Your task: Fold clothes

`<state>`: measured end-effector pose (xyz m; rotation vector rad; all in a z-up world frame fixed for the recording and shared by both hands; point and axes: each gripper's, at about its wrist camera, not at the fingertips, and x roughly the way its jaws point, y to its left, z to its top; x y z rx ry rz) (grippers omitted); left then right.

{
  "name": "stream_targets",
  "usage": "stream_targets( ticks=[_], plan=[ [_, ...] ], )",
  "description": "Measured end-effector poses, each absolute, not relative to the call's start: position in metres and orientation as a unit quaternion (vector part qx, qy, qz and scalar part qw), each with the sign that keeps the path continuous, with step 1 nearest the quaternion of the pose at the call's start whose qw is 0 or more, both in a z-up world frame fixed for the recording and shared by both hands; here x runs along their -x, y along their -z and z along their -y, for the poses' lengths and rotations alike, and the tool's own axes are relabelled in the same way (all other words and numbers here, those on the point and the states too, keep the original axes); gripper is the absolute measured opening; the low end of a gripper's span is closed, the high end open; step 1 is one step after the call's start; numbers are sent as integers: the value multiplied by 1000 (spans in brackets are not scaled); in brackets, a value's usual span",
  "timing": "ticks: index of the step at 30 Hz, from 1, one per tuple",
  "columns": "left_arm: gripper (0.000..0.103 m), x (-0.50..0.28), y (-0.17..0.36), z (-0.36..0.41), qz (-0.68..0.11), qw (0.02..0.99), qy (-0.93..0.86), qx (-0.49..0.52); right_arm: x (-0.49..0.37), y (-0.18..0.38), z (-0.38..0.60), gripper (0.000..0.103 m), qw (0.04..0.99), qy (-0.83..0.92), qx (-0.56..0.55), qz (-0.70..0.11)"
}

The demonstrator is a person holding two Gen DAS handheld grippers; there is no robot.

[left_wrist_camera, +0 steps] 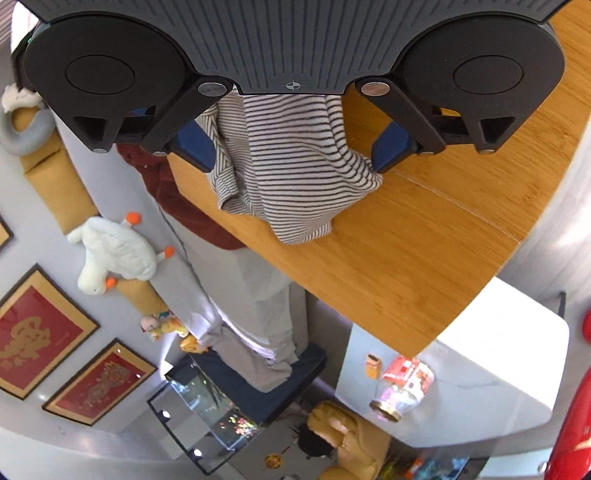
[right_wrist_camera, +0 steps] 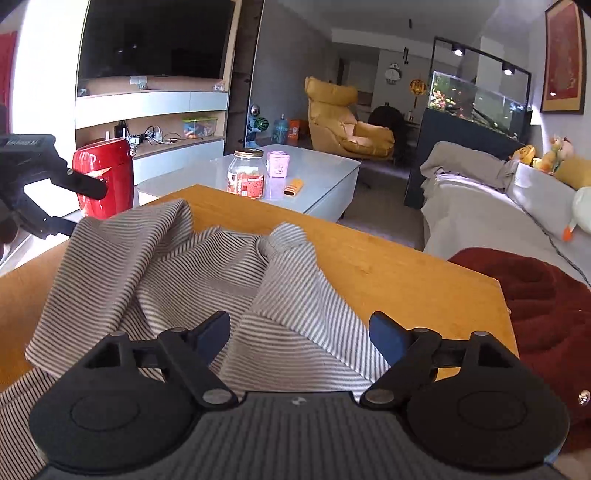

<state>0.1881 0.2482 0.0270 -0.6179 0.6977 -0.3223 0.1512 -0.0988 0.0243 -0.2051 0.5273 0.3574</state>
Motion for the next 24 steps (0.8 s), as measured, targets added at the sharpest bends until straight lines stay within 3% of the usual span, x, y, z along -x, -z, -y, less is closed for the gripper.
stream_targets(
  ticks=[6, 8, 9, 11, 12, 14, 19, 24],
  plan=[
    [99, -157, -66, -226, -262, 933, 129, 210, -186, -3, 63, 82, 922, -191, 125, -313],
    [102, -161, -73, -205, -240, 944, 134, 186, -199, 6, 61, 70, 915, -188, 133, -330],
    [102, -166, -74, -194, -230, 947, 138, 175, -204, 9, 63, 70, 913, -188, 134, -337],
    [103, -177, -65, -170, -215, 950, 151, 167, -208, 5, 66, 42, 909, -191, 161, -335],
    [103, -183, -59, -158, -209, 951, 160, 162, -209, 3, 68, 39, 906, -192, 174, -334],
    [103, -190, -43, -135, -195, 956, 167, 141, -212, -2, 71, 17, 901, -192, 206, -330],
    [103, -191, -15, -111, -183, 969, 150, 72, -234, -17, 88, 14, 893, -108, 359, -248],
    [103, -194, -12, -116, -197, 976, 89, 28, -305, 10, 127, 14, 889, -41, 344, -300]
  ],
)
